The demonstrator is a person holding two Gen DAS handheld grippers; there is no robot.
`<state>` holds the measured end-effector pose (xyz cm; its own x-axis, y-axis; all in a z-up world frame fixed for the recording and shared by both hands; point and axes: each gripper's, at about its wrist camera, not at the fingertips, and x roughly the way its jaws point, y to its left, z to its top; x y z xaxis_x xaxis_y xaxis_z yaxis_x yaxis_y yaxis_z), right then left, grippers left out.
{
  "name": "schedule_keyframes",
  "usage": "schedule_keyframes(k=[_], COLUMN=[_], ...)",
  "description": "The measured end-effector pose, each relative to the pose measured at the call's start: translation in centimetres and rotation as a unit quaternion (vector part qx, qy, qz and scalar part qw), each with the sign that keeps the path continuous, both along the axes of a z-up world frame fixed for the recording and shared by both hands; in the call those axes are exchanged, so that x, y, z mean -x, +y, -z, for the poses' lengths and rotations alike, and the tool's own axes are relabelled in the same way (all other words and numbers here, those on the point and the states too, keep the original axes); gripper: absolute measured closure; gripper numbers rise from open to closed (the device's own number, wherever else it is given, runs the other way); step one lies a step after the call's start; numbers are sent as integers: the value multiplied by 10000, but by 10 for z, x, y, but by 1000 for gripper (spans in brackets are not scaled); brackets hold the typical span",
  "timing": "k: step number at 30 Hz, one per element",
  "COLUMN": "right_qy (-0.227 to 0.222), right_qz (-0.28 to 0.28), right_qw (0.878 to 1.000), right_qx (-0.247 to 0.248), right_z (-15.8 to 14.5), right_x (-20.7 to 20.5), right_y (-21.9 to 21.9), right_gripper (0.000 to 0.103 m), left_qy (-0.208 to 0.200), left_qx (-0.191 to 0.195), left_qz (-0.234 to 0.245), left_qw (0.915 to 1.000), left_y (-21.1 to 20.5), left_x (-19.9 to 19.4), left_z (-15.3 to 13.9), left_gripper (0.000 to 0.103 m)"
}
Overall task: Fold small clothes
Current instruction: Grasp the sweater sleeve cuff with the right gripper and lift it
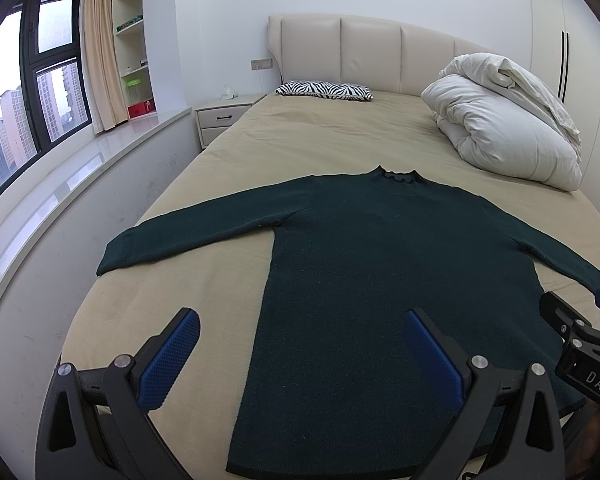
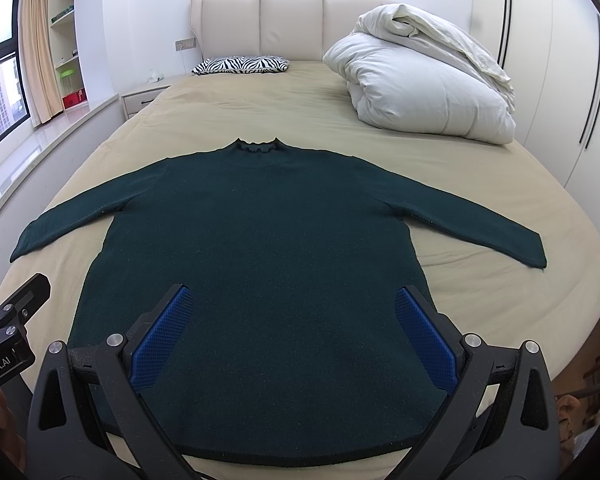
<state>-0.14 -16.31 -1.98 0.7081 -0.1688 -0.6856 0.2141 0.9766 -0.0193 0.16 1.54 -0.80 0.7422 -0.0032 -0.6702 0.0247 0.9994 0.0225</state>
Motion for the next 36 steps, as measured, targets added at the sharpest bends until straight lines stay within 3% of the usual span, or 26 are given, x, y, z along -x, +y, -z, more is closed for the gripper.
schedule_keyframes(k=[12, 16, 19, 22, 25, 26, 27, 29, 33, 35, 36], right_qy=[123, 175, 112, -106, -468, -588, -648, -678, -784, -795, -834], right_qz=[81, 427, 662, 1080, 1811, 2086, 2261, 2702, 3128, 3353, 3423], right_qw=[9995, 9972, 9899, 9695, 9355, 9220, 9128, 8928, 8644, 8474, 8387], right_qx=[-288, -581, -1249, -2200, -2998, -3209, -3338, -3540, -3858, -4039, -4153], right_z=[19, 31, 42, 60, 84, 95, 102, 122, 154, 171, 179], right_x=[-7, -5, -1, 11, 28, 36, 39, 48, 54, 56, 55], right_y=[-25, -70, -128, -209, -295, -326, -349, -397, -468, -495, -504], right_gripper=[0, 0, 0, 0, 2, 8, 17, 26, 27, 28, 33], left_qy=[294, 497, 717, 945, 1133, 1183, 1229, 1315, 1468, 1603, 1649], left_qx=[394, 561, 866, 1158, 1465, 1575, 1695, 1973, 2236, 2135, 2022], left_qz=[150, 184, 210, 248, 370, 388, 425, 571, 988, 1186, 1235], left_qw=[9987, 9970, 9934, 9885, 9820, 9796, 9769, 9698, 9585, 9564, 9574], left_y=[11, 7, 7, 4, -3, -4, -7, -14, -36, -50, -55], left_x=[1, -4, -8, -14, -21, -24, -27, -35, -53, -59, -62], left_z=[15, 21, 27, 32, 38, 40, 42, 46, 54, 58, 58], left_gripper=[0, 0, 0, 0, 0, 0, 0, 0, 0, 0, 0])
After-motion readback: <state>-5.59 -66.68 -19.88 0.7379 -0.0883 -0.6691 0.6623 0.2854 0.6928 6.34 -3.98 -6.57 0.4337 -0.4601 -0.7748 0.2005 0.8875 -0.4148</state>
